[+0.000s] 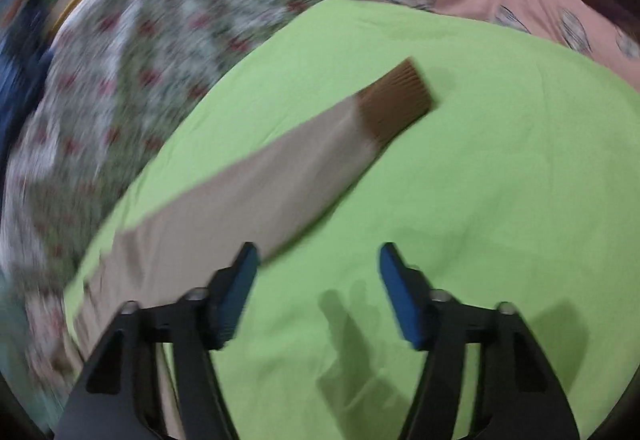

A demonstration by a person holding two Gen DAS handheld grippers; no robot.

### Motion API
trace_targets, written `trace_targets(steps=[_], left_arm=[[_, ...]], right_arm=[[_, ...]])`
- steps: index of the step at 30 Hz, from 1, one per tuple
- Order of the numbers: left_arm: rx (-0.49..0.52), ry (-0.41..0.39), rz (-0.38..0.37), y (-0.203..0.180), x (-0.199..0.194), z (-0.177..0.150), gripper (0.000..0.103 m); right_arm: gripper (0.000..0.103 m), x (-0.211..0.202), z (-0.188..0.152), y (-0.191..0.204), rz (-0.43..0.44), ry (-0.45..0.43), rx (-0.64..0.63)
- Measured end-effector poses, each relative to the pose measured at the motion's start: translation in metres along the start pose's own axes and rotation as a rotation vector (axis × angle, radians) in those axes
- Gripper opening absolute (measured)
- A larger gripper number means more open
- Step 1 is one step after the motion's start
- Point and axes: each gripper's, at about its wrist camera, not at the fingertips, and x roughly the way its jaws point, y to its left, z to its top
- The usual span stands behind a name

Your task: Fold small clothes

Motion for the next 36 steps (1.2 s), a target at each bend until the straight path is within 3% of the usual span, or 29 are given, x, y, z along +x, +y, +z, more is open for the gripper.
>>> trace_targets(steps=[3,7,8,11,16,21,27,32,36], left_arm=[[0.003,0.023,0.007,-0.006,0.011,0.005,0.103],[0.001,0.052,0.010,-0.012,0.024,0.009,0.103],[0.003,0.056,0.009,-0.014,0.026,0.009,0.103],[0.012,0.069,0.007,-0.018,0.032,0.010,0.103],[0.013,0.066,-0.018,-0.020,0.037,0.010,0.103],[0.002,0.042,-0.031,-0.010,0.034,0.009,0.103],[-0.050,0.001,-0.055,0.024,0.022,0.004,0.103],[-0.115,-0.045,-0.146,0.057,0.018,0.005,0.103],[-0.150,-0.059,-0.192,0.075,0.024,0.012,0.103]], right_arm=[[0.047,0.017,0.030,-0.027,0.009,-0.052,0.119],[0.046,0.044,0.055,-0.047,0.057,-0.067,0.216],[0.044,0.047,0.059,-0.047,0.061,-0.076,0.208],[0.015,0.052,0.063,-0.028,0.034,-0.074,0.143],[0.014,0.029,0.045,0.032,0.114,-0.068,-0.009],[0.014,0.017,-0.011,0.124,0.299,0.060,-0.134],[0.014,0.035,-0.117,0.253,0.548,0.273,-0.220],[0.014,0.061,-0.209,0.352,0.641,0.436,-0.321],[0.014,0.080,-0.269,0.401,0.658,0.514,-0.373]])
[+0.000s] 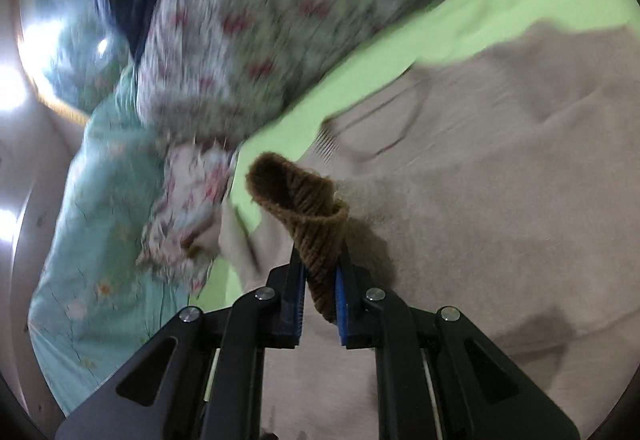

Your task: Fold small clothes

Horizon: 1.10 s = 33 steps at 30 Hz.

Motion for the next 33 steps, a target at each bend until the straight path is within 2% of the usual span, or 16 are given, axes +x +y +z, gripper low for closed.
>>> trace_targets(steps=[3,5,7,8,9,14,17,20,21,22,26,27,28,29,31,33], left_arm=[[-0.019,-0.009,-0.037,0.009,0.007,0.009,0.103],[-0.032,-0.005,-0.067,0.012,0.012,0.014,0.103],[-0.044,-0.002,-0.089,0.013,0.020,0.022,0.103],[-0.047,-0.005,-0.103,0.011,0.020,0.025,0.103],[-0.047,-0.009,-0.113,0.010,0.024,0.030,0.103],[-0.057,0.010,-0.186,-0.006,0.055,0.061,0.103],[-0.120,0.036,-0.247,-0.010,0.081,0.082,0.103],[-0.170,0.021,-0.277,-0.009,0.098,0.100,0.100],[-0.180,0.009,-0.279,-0.009,0.101,0.106,0.092],[-0.181,0.001,-0.283,-0.011,0.102,0.110,0.078],[-0.135,-0.036,-0.259,-0.020,0.102,0.118,0.042],[-0.110,-0.045,-0.245,-0.023,0.101,0.119,0.020],[-0.093,-0.051,-0.239,-0.024,0.098,0.120,0.006],[-0.078,-0.068,-0.236,-0.023,0.092,0.120,0.006],[-0.059,-0.170,-0.234,-0.017,0.071,0.119,0.006],[-0.041,-0.236,-0.190,-0.004,0.060,0.114,0.006]], right_arm=[[0.014,0.045,-0.010,0.010,0.024,0.049,0.018],[0.018,0.067,-0.013,0.013,0.017,0.083,0.019],[0.026,0.077,-0.016,0.012,0.009,0.102,0.026],[0.040,0.080,-0.018,0.010,0.019,0.118,0.040],[0.049,0.078,-0.020,0.011,0.039,0.118,0.047],[0.054,0.036,-0.016,-0.001,0.044,0.036,0.040],[0.059,-0.007,-0.019,-0.021,0.027,-0.055,0.064],[0.062,-0.040,-0.030,-0.035,-0.008,-0.111,0.079],[0.063,-0.050,-0.036,-0.041,-0.018,-0.131,0.085],[0.063,-0.057,-0.040,-0.045,-0.026,-0.137,0.093],[0.063,-0.082,-0.056,-0.064,-0.042,-0.162,0.129],[0.063,-0.086,-0.058,-0.066,-0.047,-0.170,0.131],[0.063,-0.089,-0.060,-0.067,-0.047,-0.178,0.135],[0.063,-0.091,-0.061,-0.068,-0.042,-0.184,0.137],[0.063,-0.099,-0.060,-0.070,-0.047,-0.192,0.134],[0.063,-0.106,-0.058,-0.072,-0.076,-0.209,0.110]])
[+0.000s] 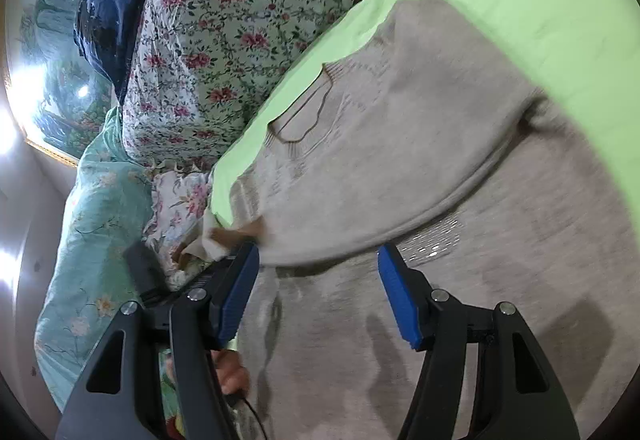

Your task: Fold small clothes

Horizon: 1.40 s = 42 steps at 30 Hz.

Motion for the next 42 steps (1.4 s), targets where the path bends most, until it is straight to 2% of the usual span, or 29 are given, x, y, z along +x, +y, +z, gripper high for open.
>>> trace_targets(steps=[3,5,7,9,10,11,14,17,18,19,20,21,24,28,30,32,33,35,37,38,39,41,42], left_arm=[[-0.023,0.065,0.059,0.031,0.017,-0.005,0.006],[-0.051,0.087,0.044,0.043,0.021,-0.008,0.006],[-0.053,0.070,0.024,0.045,0.018,-0.008,0.007],[-0.043,0.080,0.019,0.042,0.019,-0.006,0.014],[-0.046,0.096,0.017,0.042,0.023,-0.005,0.020],[-0.048,0.108,0.018,0.042,0.027,-0.005,0.021],[-0.053,0.118,0.020,0.042,0.029,-0.009,0.021],[-0.057,0.112,0.023,0.041,0.028,-0.012,0.021],[-0.054,0.113,0.024,0.039,0.029,-0.011,0.019],[-0.050,0.115,0.023,0.038,0.029,-0.010,0.018],[-0.042,0.116,0.016,0.034,0.031,-0.008,0.018],[-0.030,0.111,0.001,0.028,0.031,-0.006,0.018],[0.004,0.102,-0.024,0.013,0.033,-0.001,0.018],[0.025,0.140,0.002,0.010,0.045,-0.007,0.018],[0.004,0.150,-0.006,0.016,0.045,-0.010,0.018],[-0.013,0.146,-0.007,0.021,0.042,-0.012,0.021],[-0.018,0.148,-0.008,0.023,0.042,-0.013,0.021],[-0.018,0.152,-0.003,0.024,0.043,-0.014,0.021],[-0.008,0.148,0.013,0.025,0.038,-0.014,0.023],[-0.005,0.145,0.021,0.027,0.035,-0.015,0.023],[-0.010,0.141,0.030,0.032,0.029,-0.016,0.023],[-0.025,0.131,0.039,0.045,0.016,-0.017,0.023],[-0.033,0.121,0.052,0.054,0.006,-0.018,0.023]], right_arm=[[0.063,-0.010,0.011,-0.007,-0.085,-0.042,-0.049],[0.063,-0.012,0.022,-0.015,-0.142,-0.059,-0.065],[0.063,-0.010,0.037,-0.024,-0.201,-0.073,-0.075],[0.063,-0.006,0.058,-0.035,-0.251,-0.080,-0.083],[0.063,-0.002,0.068,-0.041,-0.270,-0.079,-0.084],[0.064,0.002,0.076,-0.045,-0.288,-0.074,-0.086],[0.066,0.028,0.103,-0.058,-0.342,-0.038,-0.112],[0.066,0.051,0.112,-0.062,-0.355,0.002,-0.144],[0.062,0.060,0.113,-0.064,-0.359,0.025,-0.162],[0.051,0.064,0.113,-0.064,-0.361,0.041,-0.182],[0.014,0.066,0.115,-0.063,-0.358,0.057,-0.201],[0.010,0.061,0.120,-0.065,-0.365,0.057,-0.183],[0.009,0.038,0.139,-0.073,-0.376,-0.014,-0.151],[0.005,0.027,0.151,-0.096,-0.503,-0.044,-0.100],[0.008,0.015,0.144,-0.088,-0.495,-0.050,-0.111],[0.008,0.006,0.128,-0.059,-0.422,-0.078,-0.188],[0.009,0.008,0.117,-0.041,-0.369,-0.063,-0.250],[0.018,0.022,0.101,-0.022,-0.332,0.009,-0.316],[0.020,0.041,0.089,-0.025,-0.326,0.092,-0.307],[0.020,0.049,0.087,-0.037,-0.401,0.112,-0.284],[0.015,0.049,0.088,-0.046,-0.431,0.109,-0.257],[0.013,0.038,0.090,-0.057,-0.361,0.074,-0.170],[0.014,0.032,0.090,-0.057,-0.371,0.068,-0.150]])
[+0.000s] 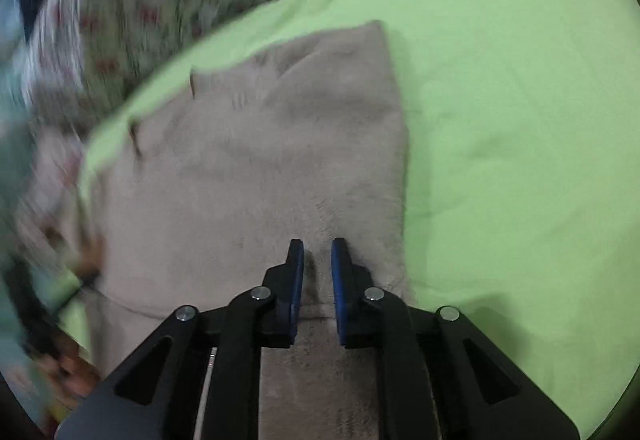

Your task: Fold small clothes

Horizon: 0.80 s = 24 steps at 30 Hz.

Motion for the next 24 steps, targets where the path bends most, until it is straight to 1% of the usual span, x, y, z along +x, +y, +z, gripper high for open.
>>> trace_targets(steps=[2,3,4,5,6,7,11,12,15,16,18,20,22,23,24], left_arm=[[-0.020,-0.014,0.024,0.015,-0.013,-0.001,0.021],[-0.048,-0.028,0.040,0.028,-0.022,-0.001,0.021],[-0.066,-0.038,0.049,0.037,-0.028,0.000,0.023],[-0.088,-0.051,0.064,0.047,-0.034,0.001,0.025],[-0.117,-0.068,0.090,0.063,-0.041,0.004,0.033],[-0.134,-0.075,0.102,0.072,-0.044,0.007,0.042],[-0.247,-0.110,0.150,0.124,-0.055,0.028,0.057],[-0.284,-0.122,0.160,0.140,-0.058,0.036,0.064],[-0.376,-0.158,0.158,0.175,-0.065,0.056,0.078],[-0.406,-0.164,0.149,0.185,-0.066,0.064,0.080],[-0.440,-0.172,0.125,0.195,-0.066,0.081,0.080],[-0.428,-0.182,0.109,0.195,-0.064,0.105,0.083],[-0.408,-0.160,0.122,0.195,-0.054,0.128,0.102],[-0.413,-0.148,0.145,0.197,-0.047,0.139,0.103],[-0.436,-0.123,0.189,0.203,-0.036,0.155,0.103]], right_arm=[[0.020,-0.014,-0.006,0.010,-0.035,-0.020,-0.024],[0.032,-0.022,-0.011,0.019,-0.036,-0.035,-0.048],[0.042,-0.027,-0.018,0.028,-0.019,-0.043,-0.063],[0.059,-0.032,-0.022,0.034,0.008,-0.048,-0.074],[0.067,-0.038,-0.031,0.045,0.048,-0.054,-0.094],[0.067,-0.039,-0.039,0.053,0.071,-0.053,-0.109],[0.067,-0.038,-0.070,0.083,0.158,-0.012,-0.149],[0.067,-0.038,-0.078,0.088,0.177,0.001,-0.159],[0.068,-0.033,-0.096,0.098,0.191,0.034,-0.173],[0.068,-0.029,-0.098,0.100,0.190,0.050,-0.175],[0.068,-0.023,-0.106,0.103,0.190,0.078,-0.177],[0.068,-0.018,-0.112,0.106,0.185,0.093,-0.166],[0.068,-0.017,-0.115,0.107,0.190,0.096,-0.153],[0.068,-0.016,-0.115,0.107,0.195,0.098,-0.145],[0.068,-0.015,-0.116,0.109,0.201,0.100,-0.145]])
